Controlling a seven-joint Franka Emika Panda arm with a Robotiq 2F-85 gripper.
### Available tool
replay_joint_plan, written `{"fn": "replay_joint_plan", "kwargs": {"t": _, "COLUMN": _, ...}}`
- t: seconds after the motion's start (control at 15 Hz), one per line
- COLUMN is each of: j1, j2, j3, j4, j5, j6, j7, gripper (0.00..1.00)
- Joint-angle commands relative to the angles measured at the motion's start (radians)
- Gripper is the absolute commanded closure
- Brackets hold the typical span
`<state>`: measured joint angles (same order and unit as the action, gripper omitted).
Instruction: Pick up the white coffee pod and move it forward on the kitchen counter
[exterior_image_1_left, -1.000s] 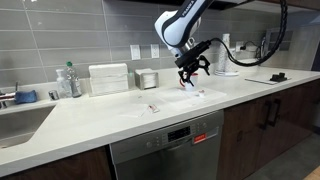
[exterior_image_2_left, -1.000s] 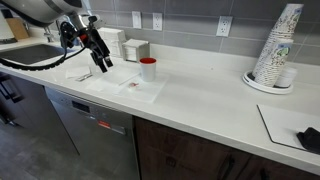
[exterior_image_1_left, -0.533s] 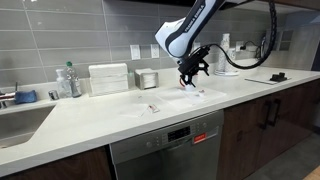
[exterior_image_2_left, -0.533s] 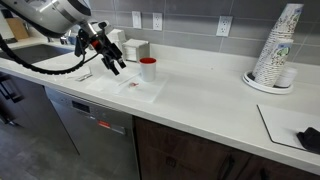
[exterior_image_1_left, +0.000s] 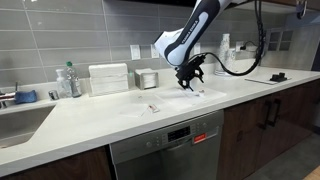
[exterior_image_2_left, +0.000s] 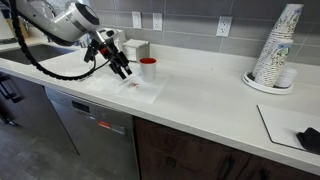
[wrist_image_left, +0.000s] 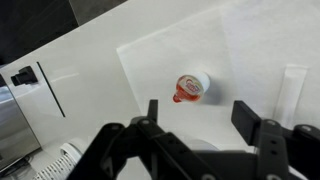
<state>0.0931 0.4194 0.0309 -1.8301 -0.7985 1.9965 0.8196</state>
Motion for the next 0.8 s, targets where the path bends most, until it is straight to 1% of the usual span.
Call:
{"fn": "replay_joint_plan", "kwargs": {"t": 0.0, "j1": 0.018, "j2": 0.058, "j3": -0.030, "j4": 0.047, "j5": 0.002, "j6": 0.001, "j7": -0.021, "gripper": 0.48}}
{"fn": "replay_joint_plan", "kwargs": {"t": 0.07, "j1": 0.017, "j2": 0.066, "j3": -0.031, "j4": 0.053, "j5": 0.011, "j6": -0.006, "j7": -0.032, "gripper": 0.53}}
{"fn": "replay_joint_plan", "kwargs": {"t": 0.2, "j1": 0.018, "j2": 0.080, "j3": -0.035, "j4": 0.062, "j5": 0.014, "j6": -0.011, "j7": -0.040, "gripper": 0.57}}
{"fn": "replay_joint_plan", "kwargs": {"t": 0.27, "j1": 0.018, "j2": 0.088, "j3": -0.037, "j4": 0.067, "j5": 0.015, "j6": -0.011, "j7": -0.043, "gripper": 0.57}}
{"fn": "replay_joint_plan", "kwargs": {"t": 0.47, "j1": 0.018, "j2": 0.108, "j3": -0.040, "j4": 0.082, "j5": 0.024, "j6": -0.011, "j7": -0.060, "gripper": 0.61}}
{"fn": "replay_joint_plan", "kwargs": {"t": 0.53, "j1": 0.017, "j2": 0.114, "j3": -0.041, "j4": 0.086, "j5": 0.026, "j6": -0.009, "j7": -0.065, "gripper": 0.67}}
{"fn": "replay_joint_plan", "kwargs": {"t": 0.6, "j1": 0.018, "j2": 0.118, "j3": -0.042, "j4": 0.089, "j5": 0.026, "j6": -0.009, "j7": -0.067, "gripper": 0.70}}
{"fn": "replay_joint_plan", "kwargs": {"t": 0.67, "j1": 0.017, "j2": 0.121, "j3": -0.042, "j4": 0.092, "j5": 0.028, "j6": -0.007, "j7": -0.071, "gripper": 0.70}}
{"fn": "replay_joint_plan", "kwargs": {"t": 0.73, "j1": 0.019, "j2": 0.124, "j3": -0.043, "j4": 0.095, "j5": 0.026, "j6": -0.010, "j7": -0.073, "gripper": 0.79}}
